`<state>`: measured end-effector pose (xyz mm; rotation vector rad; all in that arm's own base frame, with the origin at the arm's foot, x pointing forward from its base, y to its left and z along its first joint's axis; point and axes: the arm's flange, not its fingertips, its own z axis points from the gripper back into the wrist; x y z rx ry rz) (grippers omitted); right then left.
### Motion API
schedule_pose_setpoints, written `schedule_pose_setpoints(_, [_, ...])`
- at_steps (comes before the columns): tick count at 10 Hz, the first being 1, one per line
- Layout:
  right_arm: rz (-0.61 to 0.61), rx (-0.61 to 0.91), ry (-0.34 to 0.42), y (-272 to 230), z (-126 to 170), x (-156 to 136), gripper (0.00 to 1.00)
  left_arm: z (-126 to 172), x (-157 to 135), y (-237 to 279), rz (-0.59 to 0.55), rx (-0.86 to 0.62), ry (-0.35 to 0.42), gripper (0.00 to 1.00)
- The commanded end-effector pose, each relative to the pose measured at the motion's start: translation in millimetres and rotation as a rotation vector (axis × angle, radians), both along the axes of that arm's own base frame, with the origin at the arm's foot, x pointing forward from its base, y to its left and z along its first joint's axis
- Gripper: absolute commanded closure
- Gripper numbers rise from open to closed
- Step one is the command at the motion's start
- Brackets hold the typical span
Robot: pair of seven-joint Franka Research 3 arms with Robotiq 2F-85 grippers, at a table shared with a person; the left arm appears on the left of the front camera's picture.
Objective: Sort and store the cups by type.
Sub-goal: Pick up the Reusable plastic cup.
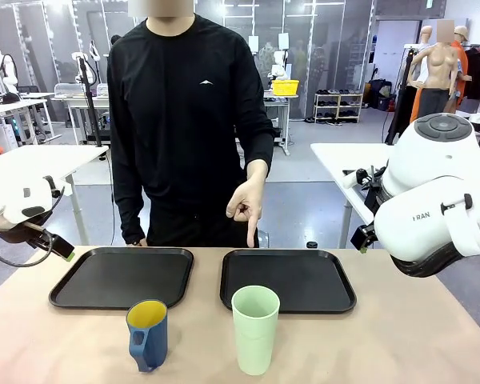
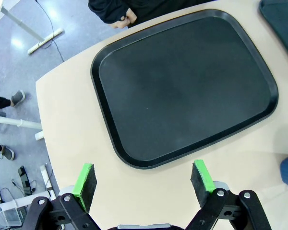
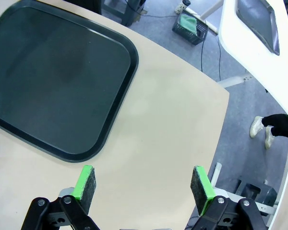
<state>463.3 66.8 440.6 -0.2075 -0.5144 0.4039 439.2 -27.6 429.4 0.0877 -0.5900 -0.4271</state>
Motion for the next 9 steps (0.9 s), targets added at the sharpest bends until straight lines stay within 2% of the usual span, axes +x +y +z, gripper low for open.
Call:
schedule_pose_setpoints(1, [-0.002, 0.010, -0.001, 0.4, -1.3, 1.0, 0.00, 0.4, -0.3, 0.9, 0.002, -0.005, -0.001, 0.00])
schedule_pose_setpoints(9, [-0.002, 0.010, -0.001, 0.4, -1.3, 1.0, 0.00, 0.4, -0.3, 0.9, 0.002, -0.005, -0.001, 0.00])
